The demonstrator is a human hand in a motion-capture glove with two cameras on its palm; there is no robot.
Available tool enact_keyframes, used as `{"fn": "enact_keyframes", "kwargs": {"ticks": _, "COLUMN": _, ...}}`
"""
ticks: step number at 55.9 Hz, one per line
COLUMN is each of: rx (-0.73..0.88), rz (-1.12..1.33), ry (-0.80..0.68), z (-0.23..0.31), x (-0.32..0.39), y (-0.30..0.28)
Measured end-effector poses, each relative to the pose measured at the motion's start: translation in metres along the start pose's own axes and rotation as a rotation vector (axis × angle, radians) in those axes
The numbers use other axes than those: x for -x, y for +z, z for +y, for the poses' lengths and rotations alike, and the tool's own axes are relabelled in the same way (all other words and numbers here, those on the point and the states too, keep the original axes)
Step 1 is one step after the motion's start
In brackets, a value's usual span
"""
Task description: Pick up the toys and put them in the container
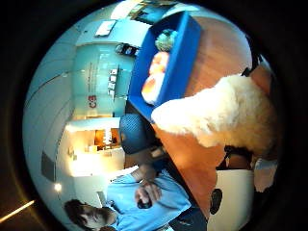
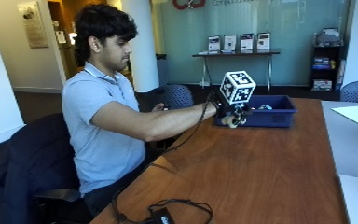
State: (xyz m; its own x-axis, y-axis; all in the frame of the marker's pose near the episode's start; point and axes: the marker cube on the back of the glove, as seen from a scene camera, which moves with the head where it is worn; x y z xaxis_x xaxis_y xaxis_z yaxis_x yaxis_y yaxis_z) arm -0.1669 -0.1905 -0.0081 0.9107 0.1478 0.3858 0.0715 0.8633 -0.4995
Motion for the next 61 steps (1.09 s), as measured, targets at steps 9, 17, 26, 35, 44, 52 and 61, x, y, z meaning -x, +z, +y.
{"fn": "enact_keyframes", "kwargs": {"ticks": 9, "rx": -0.042, "rz": 0.043, "ry": -0.071, "z": -0.056, "x": 0.068, "y": -0.029}}
{"fn": "enact_keyframes", "kwargs": {"ticks": 17, "rx": -0.065, "rz": 0.084, "ry": -0.121, "z": -0.104, "x": 0.13, "y": -0.043}}
{"fn": "enact_keyframes", "kwargs": {"ticks": 26, "rx": -0.066, "rz": 0.103, "ry": -0.143, "z": -0.139, "x": 0.173, "y": -0.036}}
{"fn": "enact_keyframes", "kwargs": {"ticks": 35, "rx": 0.049, "rz": 0.113, "ry": -0.103, "z": -0.153, "x": 0.184, "y": -0.019}}
{"fn": "enact_keyframes", "kwargs": {"ticks": 44, "rx": 0.208, "rz": 0.105, "ry": -0.059, "z": -0.146, "x": 0.165, "y": -0.01}}
{"fn": "enact_keyframes", "kwargs": {"ticks": 52, "rx": 0.166, "rz": 0.119, "ry": -0.033, "z": -0.133, "x": 0.136, "y": -0.024}}
{"fn": "enact_keyframes", "kwargs": {"ticks": 61, "rx": 0.135, "rz": 0.138, "ry": 0.003, "z": -0.109, "x": 0.103, "y": -0.043}}
